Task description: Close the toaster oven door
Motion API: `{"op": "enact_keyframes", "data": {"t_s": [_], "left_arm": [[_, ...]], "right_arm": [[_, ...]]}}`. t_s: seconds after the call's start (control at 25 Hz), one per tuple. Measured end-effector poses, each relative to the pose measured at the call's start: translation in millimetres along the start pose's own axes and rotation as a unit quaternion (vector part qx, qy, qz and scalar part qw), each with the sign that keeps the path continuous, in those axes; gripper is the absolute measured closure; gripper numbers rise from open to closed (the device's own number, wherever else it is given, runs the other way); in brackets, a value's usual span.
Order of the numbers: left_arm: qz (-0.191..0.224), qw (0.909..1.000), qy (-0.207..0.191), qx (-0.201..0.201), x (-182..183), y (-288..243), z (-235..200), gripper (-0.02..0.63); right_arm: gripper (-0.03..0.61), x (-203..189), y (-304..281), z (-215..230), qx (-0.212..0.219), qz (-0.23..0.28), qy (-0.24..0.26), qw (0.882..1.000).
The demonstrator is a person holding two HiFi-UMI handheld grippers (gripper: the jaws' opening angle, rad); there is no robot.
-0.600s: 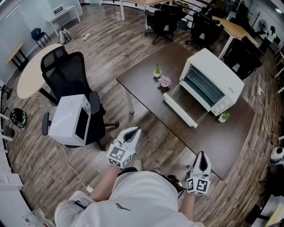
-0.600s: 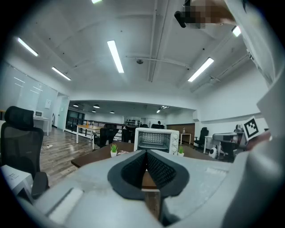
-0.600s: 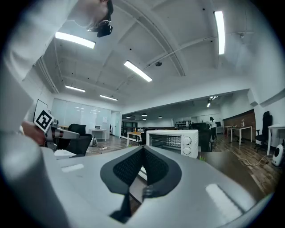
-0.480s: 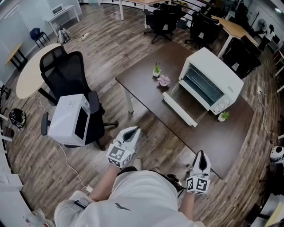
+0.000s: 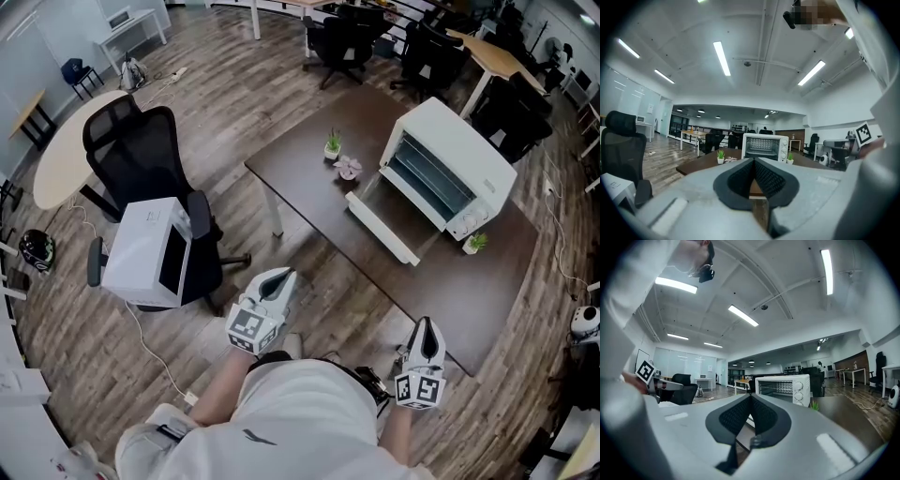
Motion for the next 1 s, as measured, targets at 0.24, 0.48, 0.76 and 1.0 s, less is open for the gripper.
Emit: {"op": "enact_keyframes", "data": {"t_s": [0.24,0.48,0.76,1.0], "left_arm": [[-0.002,1.0,0.004,-0.005,-1,1,-8,0.612],[-0.005,0.9999,0.009,-0.009,0,-3,-34,0.612],[-0.017,0.9991,0.023,-0.032,-9,-22,-59,0.612],[-0.027,0.9987,0.025,-0.035,-9,-61,-68,0.612]], "right_arm": [[0.577,1,-6,-6,-0.006,0.0,-0.011,1.0],[0.575,-8,-22,-15,-0.014,-0.02,-0.014,1.0],[0.56,-20,-38,-20,-0.036,-0.055,-0.036,0.997],[0.515,-41,-80,-4,-0.025,-0.094,-0.051,0.994]]}}
Point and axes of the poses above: the fingertips, and each gripper's own axes: y backward along the fingers, z to its right, x out of its top, the point moved 6 cm from there along y, backward along the fingers, and after that the axes turned 5 degrees about -z, right-handed, at the moved point
